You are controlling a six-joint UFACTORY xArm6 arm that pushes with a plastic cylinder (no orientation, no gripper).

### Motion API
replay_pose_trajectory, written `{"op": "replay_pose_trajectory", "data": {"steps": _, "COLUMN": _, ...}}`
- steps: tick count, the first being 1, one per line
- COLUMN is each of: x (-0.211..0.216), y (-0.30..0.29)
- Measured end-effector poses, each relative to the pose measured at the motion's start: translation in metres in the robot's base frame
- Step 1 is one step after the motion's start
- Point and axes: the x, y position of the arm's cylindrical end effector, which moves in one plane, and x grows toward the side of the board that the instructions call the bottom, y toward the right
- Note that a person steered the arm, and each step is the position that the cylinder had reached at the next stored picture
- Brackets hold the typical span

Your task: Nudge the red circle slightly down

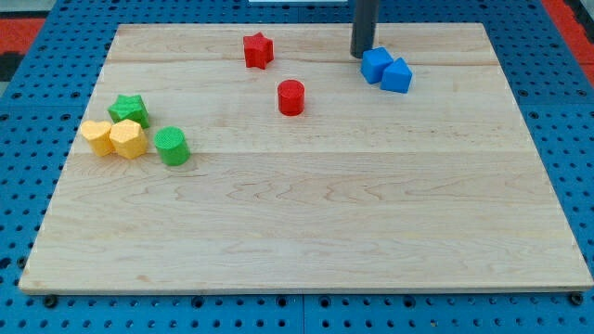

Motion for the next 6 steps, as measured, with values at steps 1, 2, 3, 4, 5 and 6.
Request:
{"op": "replay_pose_trajectory", "data": {"steps": 1, "x": 0.01, "y": -0.004}}
{"op": "replay_pose_trajectory", "data": {"steps": 2, "x": 0.02, "y": -0.05}}
{"op": "replay_pose_trajectory", "data": {"steps": 3, "x": 0.021, "y": -0.067}}
{"op": "replay_pose_trajectory", "data": {"steps": 4, "x": 0.021, "y": -0.068}}
{"op": "replay_pose_trajectory", "data": {"steps": 5, "x": 0.058, "y": -0.098}}
{"op": "replay_pose_trajectory", "data": {"steps": 6, "x": 0.058, "y": -0.103}}
